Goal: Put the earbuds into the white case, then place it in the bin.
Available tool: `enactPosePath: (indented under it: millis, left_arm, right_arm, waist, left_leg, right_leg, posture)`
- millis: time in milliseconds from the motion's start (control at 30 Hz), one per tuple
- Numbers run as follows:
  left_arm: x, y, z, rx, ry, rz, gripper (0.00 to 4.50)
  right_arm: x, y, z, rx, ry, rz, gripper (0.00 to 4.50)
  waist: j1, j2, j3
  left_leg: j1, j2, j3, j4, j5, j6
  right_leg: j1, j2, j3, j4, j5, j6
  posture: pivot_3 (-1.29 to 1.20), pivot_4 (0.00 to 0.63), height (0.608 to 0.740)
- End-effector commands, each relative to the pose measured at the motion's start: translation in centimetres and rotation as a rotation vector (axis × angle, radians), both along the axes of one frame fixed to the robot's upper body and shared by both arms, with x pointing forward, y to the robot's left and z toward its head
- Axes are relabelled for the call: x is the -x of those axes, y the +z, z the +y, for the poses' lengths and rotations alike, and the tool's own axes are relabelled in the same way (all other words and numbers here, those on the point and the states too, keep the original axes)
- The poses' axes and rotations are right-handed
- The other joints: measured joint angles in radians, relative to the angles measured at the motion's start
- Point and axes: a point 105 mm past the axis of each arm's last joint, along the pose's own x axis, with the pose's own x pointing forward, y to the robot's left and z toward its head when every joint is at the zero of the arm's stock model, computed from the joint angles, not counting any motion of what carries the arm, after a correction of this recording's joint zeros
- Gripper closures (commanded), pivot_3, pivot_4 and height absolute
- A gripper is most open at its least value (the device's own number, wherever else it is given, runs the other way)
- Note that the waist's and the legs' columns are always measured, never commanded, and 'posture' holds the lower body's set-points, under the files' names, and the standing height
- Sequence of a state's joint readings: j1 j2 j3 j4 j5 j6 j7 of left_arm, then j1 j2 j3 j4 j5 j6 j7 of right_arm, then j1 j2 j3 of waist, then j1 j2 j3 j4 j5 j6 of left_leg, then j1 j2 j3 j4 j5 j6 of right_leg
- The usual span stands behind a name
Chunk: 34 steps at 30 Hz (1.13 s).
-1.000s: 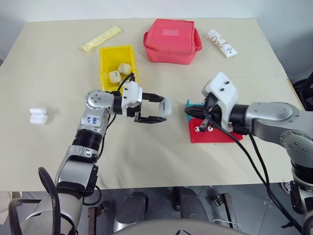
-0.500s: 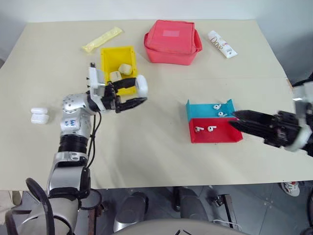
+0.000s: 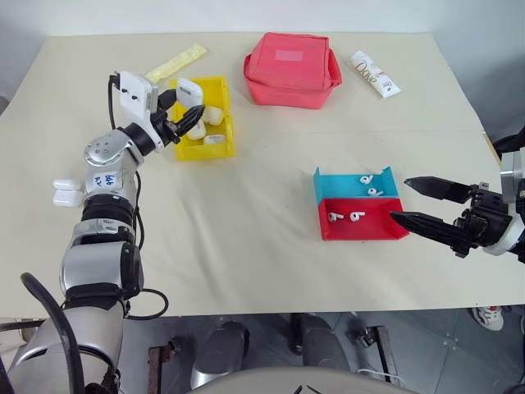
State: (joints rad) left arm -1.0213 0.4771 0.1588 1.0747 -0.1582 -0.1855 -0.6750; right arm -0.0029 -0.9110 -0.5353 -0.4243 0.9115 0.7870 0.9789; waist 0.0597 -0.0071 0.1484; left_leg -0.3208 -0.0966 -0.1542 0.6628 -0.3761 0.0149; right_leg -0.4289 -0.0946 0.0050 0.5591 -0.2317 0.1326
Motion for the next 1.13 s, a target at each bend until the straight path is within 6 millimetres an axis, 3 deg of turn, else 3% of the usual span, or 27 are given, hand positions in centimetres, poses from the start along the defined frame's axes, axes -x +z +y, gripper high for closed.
enactPosePath:
  millis: [33,133,267,367,500,633,833,1133]
  left_arm:
    - [-0.2,1.2,-0.7,-0.028,-0.033,-0.024,1.00]
    - [0.0,1.7,-1.4,-0.051,-0.084,-0.045,0.12]
    - [2.5,3.3,-2.4,-0.061,-0.308,-0.175,0.05]
    - [4.1,3.6,-1.9,-0.062,-0.396,-0.221,0.05]
    - [6.8,1.9,-0.9,-0.118,-0.506,-0.153,0.05]
    - [11.3,-0.9,1.3,-0.162,-0.619,-0.035,0.05]
    - [14.9,-3.0,5.3,-0.160,-0.581,0.089,0.05]
    - [15.9,-3.1,6.8,-0.130,-0.505,0.113,0.05]
  right_arm:
    - [0.3,0.8,0.8,0.005,0.017,-0.048,0.00]
    - [0.4,1.1,0.9,0.011,0.017,-0.059,0.00]
    - [0.2,1.4,0.8,0.020,0.028,-0.066,0.00]
    - [0.1,1.6,0.9,0.026,0.051,-0.067,0.00]
    - [-0.1,1.6,0.9,0.046,0.098,-0.062,0.00]
    - [-0.5,0.7,0.0,0.078,0.142,-0.006,0.00]
    - [-1.7,-2.7,-2.9,0.196,0.158,0.075,0.00]
    - [-3.5,-2.3,-2.8,0.180,0.204,0.027,0.00]
  waist:
    - [0.000,0.000,0.000]
    - [0.000,0.000,0.000]
    - [-0.003,0.000,0.000]
    - [-0.007,0.000,0.000]
    - [-0.020,0.001,0.000]
    - [-0.034,0.001,0.000]
    - [-0.028,0.002,0.001]
    - [-0.031,0.006,0.003]
  left_leg:
    - [0.000,0.000,0.000,0.000,0.000,0.000]
    - [0.000,0.000,0.000,0.000,0.000,0.000]
    - [-0.001,0.000,0.000,0.000,0.000,0.000]
    - [-0.001,0.000,0.000,0.000,0.000,0.000]
    - [0.000,0.003,0.001,-0.001,0.000,-0.001]
    - [0.000,0.004,0.001,-0.001,-0.001,-0.001]
    - [0.001,0.003,0.001,-0.001,-0.001,-0.001]
    - [0.001,0.004,0.001,-0.001,-0.002,-0.002]
  right_leg:
    - [0.000,0.000,0.000,0.000,0.000,0.000]
    - [0.000,0.000,0.000,0.000,0.000,0.000]
    - [0.000,-0.001,0.000,0.000,0.000,0.000]
    - [0.000,-0.003,0.000,0.000,0.000,0.000]
    - [0.000,-0.002,0.001,0.000,0.000,0.000]
    - [-0.001,-0.002,0.001,0.000,-0.001,-0.001]
    - [0.001,-0.002,0.000,0.000,-0.001,-0.002]
    - [0.000,-0.002,0.000,0.000,-0.002,-0.003]
  posture:
    - [0.00,0.150,0.740]
    - [0.00,0.150,0.740]
    - [0.00,0.150,0.740]
    - [0.00,0.150,0.740]
    - [0.00,0.150,0.740]
    - [0.00,0.150,0.740]
    - [0.00,0.150,0.740]
    - [0.00,0.150,0.740]
